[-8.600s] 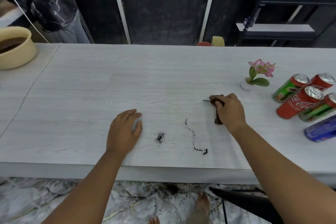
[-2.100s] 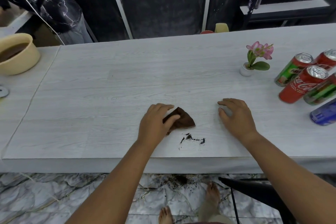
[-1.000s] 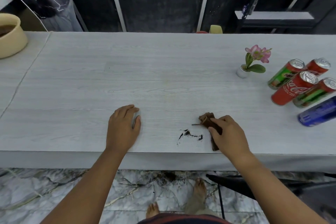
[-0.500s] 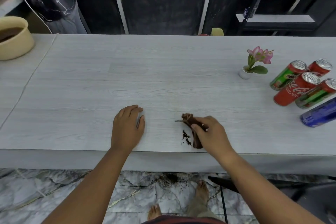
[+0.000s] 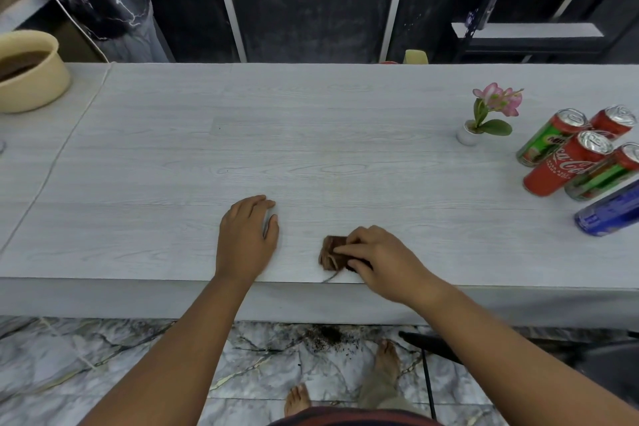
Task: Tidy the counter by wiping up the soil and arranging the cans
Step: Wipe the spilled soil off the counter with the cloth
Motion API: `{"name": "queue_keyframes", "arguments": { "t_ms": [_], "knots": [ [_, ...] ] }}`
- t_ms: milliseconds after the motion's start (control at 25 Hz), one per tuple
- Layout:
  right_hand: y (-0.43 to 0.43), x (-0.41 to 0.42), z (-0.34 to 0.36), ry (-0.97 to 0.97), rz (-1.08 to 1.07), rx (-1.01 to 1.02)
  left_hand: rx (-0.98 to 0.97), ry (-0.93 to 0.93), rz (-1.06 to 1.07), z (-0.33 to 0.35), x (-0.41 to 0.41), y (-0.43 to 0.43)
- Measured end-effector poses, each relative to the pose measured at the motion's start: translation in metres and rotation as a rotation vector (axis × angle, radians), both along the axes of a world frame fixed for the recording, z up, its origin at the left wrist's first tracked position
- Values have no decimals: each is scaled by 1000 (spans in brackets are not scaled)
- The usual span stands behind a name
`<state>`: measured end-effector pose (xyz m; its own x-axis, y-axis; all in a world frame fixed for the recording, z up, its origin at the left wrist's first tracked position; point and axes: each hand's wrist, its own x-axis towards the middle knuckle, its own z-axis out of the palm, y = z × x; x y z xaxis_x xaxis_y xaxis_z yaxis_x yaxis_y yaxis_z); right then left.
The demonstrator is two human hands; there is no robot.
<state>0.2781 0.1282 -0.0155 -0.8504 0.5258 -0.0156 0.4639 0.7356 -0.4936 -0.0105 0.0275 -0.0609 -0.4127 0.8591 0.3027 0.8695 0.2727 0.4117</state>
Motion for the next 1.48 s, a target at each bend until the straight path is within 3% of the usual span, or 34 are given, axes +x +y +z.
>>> {"name": "queue_keyframes", "arguments": {
  "t_ms": [120, 280, 440, 600, 760, 840, 1040, 1240, 1480],
  "knots": [
    [-20, 7, 0, -7, 10, -55, 9, -4, 0, -1, 1, -1],
    [-11, 11, 13, 114, -111, -346, 17, 0, 2, -2, 0, 0],
    [17, -1, 18, 152, -233, -239, 20, 4, 3, -3, 1, 0],
    [4, -10, 4, 14, -133, -71, 14, 14, -6, -3, -1, 1],
    [-35, 6, -6, 74, -38, -4, 24, 12, -5, -3, -1, 0],
    [-43, 13, -9, 82, -26, -29, 23, 7, -4, -3, 0, 0],
    [-23, 10, 7, 146, -141, -312, 17, 11, -6, -3, 1, 0],
    [24, -17, 9, 181, -350, -234, 17, 13, 0, -3, -1, 1],
    [-6, -7, -11, 201, -306, -180, 15, 17, -3, -4, -1, 0]
  ]
}}
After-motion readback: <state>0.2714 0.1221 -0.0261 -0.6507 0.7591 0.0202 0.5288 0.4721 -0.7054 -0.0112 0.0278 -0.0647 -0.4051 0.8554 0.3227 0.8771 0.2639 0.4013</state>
